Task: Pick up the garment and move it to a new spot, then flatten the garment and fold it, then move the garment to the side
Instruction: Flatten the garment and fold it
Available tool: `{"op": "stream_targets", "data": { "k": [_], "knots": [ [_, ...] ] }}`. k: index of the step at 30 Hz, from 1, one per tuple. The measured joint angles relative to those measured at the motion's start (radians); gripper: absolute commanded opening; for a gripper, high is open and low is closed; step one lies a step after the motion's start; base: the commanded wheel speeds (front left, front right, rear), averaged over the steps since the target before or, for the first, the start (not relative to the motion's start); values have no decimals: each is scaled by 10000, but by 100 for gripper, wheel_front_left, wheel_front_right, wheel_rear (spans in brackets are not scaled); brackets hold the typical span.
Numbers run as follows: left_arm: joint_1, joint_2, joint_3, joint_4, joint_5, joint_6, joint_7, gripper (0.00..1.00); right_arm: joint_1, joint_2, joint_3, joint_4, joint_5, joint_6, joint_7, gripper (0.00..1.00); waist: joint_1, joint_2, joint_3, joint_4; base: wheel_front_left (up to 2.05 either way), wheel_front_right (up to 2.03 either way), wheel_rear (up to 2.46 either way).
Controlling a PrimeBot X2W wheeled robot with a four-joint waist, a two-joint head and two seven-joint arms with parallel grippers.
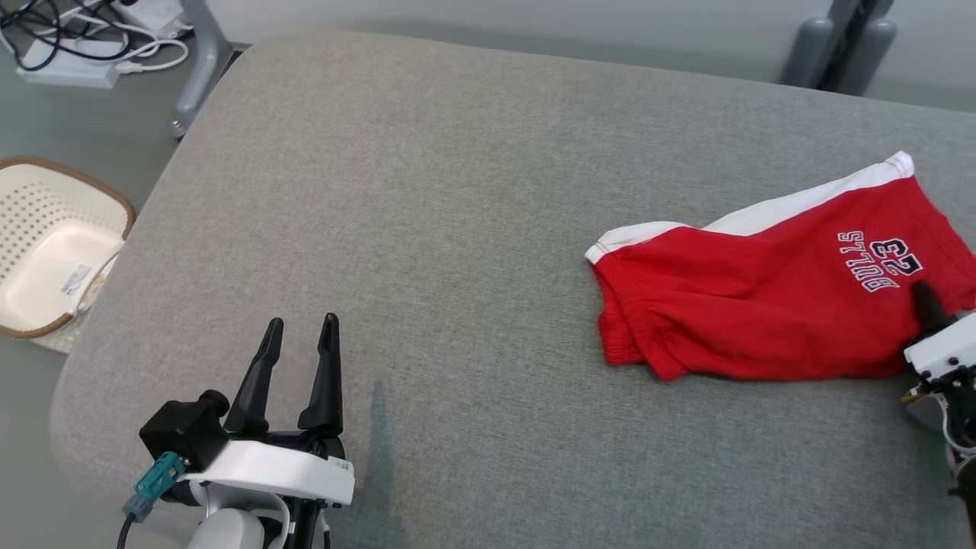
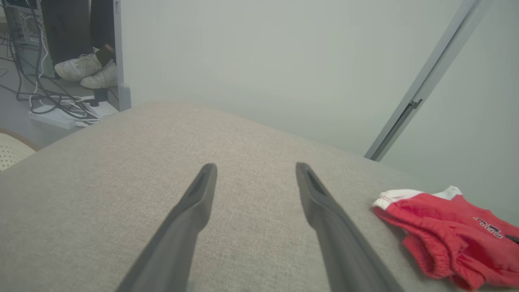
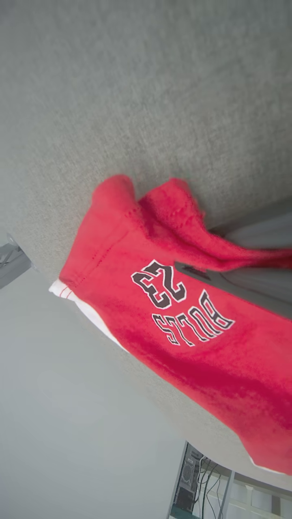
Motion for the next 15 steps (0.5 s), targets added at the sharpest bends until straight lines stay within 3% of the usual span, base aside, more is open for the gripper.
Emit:
{"op": "stream_targets", "data": {
  "k": [5,15],
  "knots": [
    [7,2,79,8,58,-8,0,100,298,284,-192,-67,320,2,-585,0,0,0,-163,-377,0,0,0],
    [15,0,357,50,134,-84,0,100,971,1613,-339,-476,644,4,-1559,0,0,0,-495,-1806,0,0,0]
  ]
}}
